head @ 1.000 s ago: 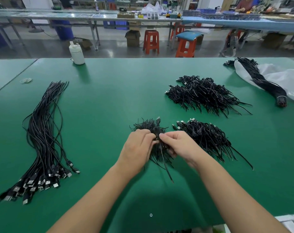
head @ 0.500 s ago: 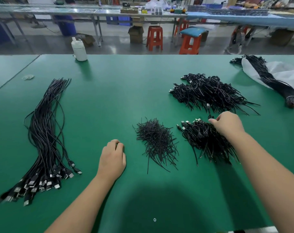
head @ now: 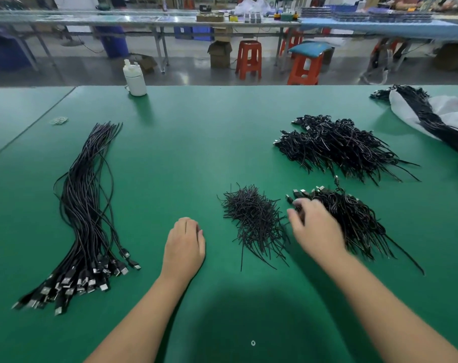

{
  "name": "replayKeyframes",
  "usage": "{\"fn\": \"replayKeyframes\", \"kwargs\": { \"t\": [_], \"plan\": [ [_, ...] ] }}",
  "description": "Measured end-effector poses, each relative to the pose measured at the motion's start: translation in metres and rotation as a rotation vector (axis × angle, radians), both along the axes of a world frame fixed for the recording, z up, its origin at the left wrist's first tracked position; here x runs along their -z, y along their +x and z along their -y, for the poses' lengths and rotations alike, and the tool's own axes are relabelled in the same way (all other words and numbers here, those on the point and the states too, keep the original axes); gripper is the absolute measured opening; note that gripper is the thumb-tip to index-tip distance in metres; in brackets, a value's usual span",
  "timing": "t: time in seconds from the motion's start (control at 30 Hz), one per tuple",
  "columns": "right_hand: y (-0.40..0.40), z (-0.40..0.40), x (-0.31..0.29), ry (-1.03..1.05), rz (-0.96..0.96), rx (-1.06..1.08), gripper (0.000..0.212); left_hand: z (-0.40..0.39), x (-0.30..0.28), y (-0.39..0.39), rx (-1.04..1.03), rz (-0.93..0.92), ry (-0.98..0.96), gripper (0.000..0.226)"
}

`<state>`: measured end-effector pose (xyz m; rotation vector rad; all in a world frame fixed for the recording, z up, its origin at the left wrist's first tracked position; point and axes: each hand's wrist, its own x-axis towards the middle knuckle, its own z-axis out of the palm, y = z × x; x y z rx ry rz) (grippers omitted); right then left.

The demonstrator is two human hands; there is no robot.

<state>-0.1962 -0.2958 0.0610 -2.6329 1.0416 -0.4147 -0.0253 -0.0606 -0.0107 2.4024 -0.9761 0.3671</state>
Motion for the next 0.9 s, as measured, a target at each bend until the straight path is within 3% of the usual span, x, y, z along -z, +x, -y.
{"fn": "replayKeyframes", "kwargs": {
  "t": [0.2,0.43,0.57,0.7,0.8,0.9],
  "plan": [
    [-0.006,-0.046,0.061,0.178,0.157,0.123,0.032,-0.003,-0.004,-0.002,-0.017,-0.048,-0.052,0.007],
    [-0.009,-0.044,0.072,0.216,0.323,0.166,0.022,-0.006,-0.003,0.001,-0.097,-0.13,-0.011,0.011],
    [-0.008,-0.042,0.075,0.226,0.321,0.156,0.022,-0.039,-0.007,0.019,-0.238,-0.052,0.154,0.018],
    [-0.006,-0.041,0.076,0.21,0.296,0.14,0.024,-0.081,-0.032,0.059,-0.432,-0.085,0.588,0.035],
    [-0.006,-0.042,0.077,0.207,0.286,0.139,0.023,-0.102,-0.038,0.084,-0.316,-0.205,0.761,0.04],
    [-0.006,-0.041,0.079,0.216,0.288,0.14,0.021,-0.113,-0.037,0.098,-0.214,-0.289,0.731,0.045]
  ]
}}
